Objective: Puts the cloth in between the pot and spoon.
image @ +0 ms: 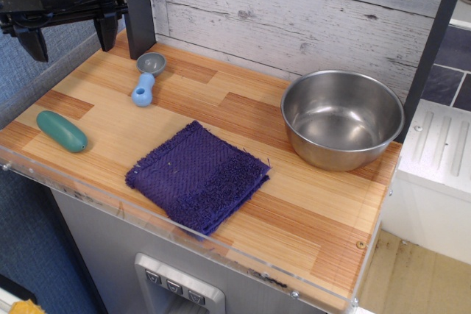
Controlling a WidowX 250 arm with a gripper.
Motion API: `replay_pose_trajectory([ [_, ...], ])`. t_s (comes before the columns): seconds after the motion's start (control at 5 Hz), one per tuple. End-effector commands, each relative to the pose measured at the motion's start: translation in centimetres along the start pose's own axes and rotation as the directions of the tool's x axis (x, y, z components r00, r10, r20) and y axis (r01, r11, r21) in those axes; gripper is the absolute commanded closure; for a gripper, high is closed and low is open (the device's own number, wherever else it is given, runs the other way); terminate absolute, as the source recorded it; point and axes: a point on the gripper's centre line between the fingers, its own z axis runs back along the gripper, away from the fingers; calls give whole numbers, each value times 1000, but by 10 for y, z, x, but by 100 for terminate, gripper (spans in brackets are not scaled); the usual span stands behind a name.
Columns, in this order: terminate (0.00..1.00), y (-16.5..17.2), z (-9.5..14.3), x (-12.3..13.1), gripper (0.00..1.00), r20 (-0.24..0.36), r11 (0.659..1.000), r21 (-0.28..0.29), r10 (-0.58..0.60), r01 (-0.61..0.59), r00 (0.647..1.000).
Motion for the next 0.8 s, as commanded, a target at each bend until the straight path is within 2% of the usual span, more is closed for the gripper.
replay_pose_trajectory([
  [0.0, 0, 0, 0, 0, 0, 0, 1000, 0, 0, 0, 1000],
  [0.2, 0, -15, 9, -21, 0, 14, 999, 6, -53, 53, 998],
  [0.6, 0, -38, 31, -63, 0, 36, 984, -56, -166, 168, 985],
])
